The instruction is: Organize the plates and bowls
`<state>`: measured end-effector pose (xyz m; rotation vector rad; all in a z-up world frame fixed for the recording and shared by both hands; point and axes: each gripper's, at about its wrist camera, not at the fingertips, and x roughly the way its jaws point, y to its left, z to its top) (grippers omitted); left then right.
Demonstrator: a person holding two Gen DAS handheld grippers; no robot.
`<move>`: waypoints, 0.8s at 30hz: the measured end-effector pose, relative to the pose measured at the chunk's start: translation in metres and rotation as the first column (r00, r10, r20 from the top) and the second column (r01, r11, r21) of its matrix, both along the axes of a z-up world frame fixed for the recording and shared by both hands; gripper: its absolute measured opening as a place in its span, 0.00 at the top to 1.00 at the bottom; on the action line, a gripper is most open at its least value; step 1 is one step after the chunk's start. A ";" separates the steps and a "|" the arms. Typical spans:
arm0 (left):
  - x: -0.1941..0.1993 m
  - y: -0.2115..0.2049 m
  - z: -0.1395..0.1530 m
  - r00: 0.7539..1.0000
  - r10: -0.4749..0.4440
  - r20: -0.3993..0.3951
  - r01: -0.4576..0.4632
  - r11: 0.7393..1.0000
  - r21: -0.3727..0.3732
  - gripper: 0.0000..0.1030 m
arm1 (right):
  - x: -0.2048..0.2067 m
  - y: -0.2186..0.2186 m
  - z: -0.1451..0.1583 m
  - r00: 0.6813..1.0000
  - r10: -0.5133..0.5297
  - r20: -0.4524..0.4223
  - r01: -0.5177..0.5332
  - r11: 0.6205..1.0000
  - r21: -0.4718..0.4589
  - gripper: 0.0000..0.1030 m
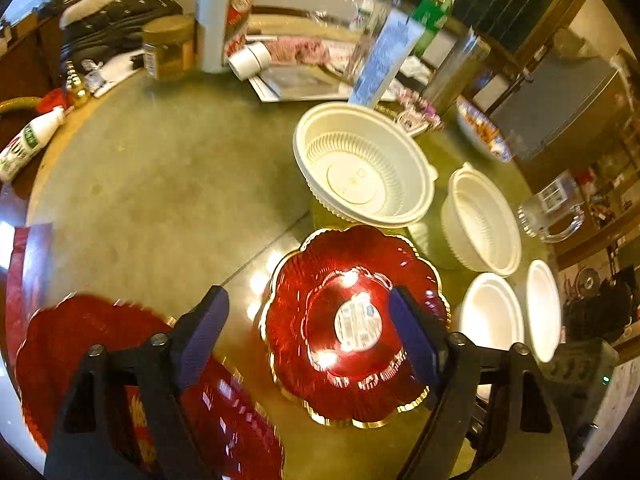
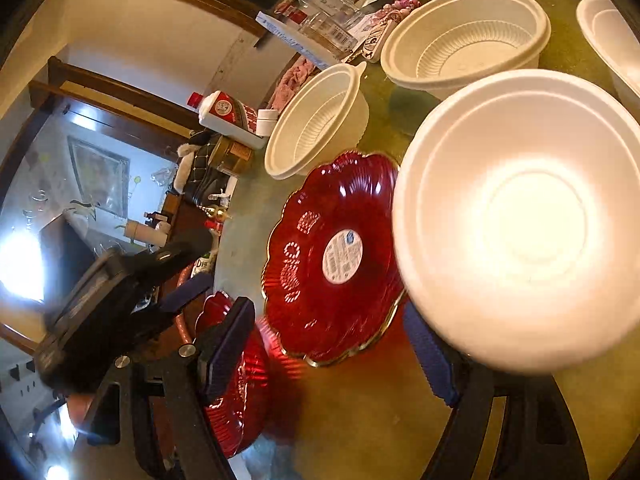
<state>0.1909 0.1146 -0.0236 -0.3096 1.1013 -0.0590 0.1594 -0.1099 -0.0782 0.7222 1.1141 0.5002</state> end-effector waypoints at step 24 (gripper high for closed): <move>-0.023 -0.021 0.008 1.000 -0.014 0.020 0.008 0.970 0.243 0.87 | 0.002 0.012 0.001 0.997 0.060 0.042 -0.053 0.988 -0.147 0.84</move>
